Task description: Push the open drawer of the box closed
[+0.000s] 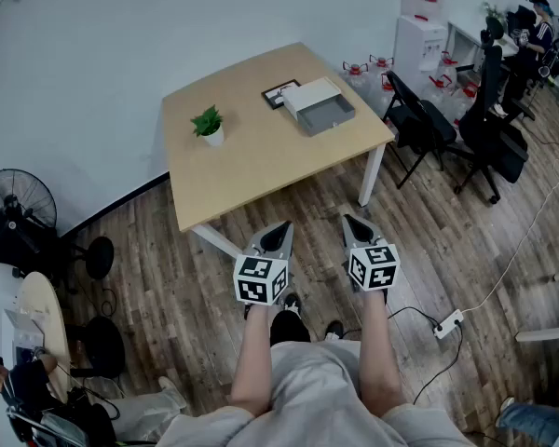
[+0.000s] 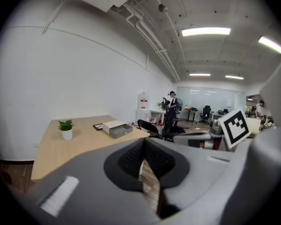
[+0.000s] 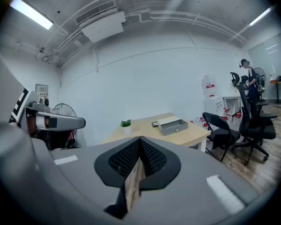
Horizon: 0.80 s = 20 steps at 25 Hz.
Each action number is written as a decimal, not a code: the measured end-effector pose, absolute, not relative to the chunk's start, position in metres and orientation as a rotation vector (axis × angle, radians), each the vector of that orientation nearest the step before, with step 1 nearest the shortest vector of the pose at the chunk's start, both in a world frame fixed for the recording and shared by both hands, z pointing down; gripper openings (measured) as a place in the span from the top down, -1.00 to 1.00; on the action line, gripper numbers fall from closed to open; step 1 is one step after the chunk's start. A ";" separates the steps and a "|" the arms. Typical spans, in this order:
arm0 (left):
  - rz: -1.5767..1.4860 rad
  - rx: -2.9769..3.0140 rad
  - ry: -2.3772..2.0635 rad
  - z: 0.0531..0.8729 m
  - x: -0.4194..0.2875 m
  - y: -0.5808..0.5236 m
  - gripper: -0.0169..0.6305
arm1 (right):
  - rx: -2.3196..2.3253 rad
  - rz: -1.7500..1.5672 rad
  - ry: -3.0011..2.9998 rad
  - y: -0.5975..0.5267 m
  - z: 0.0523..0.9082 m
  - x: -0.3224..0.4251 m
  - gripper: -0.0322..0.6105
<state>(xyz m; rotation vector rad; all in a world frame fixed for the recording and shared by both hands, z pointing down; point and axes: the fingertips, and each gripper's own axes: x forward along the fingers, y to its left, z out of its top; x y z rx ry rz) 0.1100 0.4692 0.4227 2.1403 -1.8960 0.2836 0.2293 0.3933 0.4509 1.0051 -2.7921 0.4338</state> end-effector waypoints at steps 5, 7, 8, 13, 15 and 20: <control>0.267 2.105 -1.848 0.422 0.110 0.469 0.79 | 1.040 0.423 -2.780 0.385 0.449 0.233 0.89; 0.260 2.096 -1.857 0.421 0.107 0.469 0.79 | 1.064 0.412 -2.765 0.381 0.450 0.236 0.89; 0.258 2.093 -1.868 0.421 0.105 0.470 0.79 | 1.067 0.403 -2.759 0.380 0.450 0.237 0.89; 0.230 2.084 -1.915 0.412 0.100 0.475 0.79 | 1.006 0.472 -2.871 0.381 0.432 0.237 0.89; 0.227 2.086 -1.929 0.409 0.096 0.474 0.79 | 1.000 0.503 -2.908 0.378 0.425 0.238 0.89; 0.210 2.074 -1.948 0.408 0.085 0.458 0.79 | 0.993 0.460 -2.893 0.364 0.429 0.245 0.89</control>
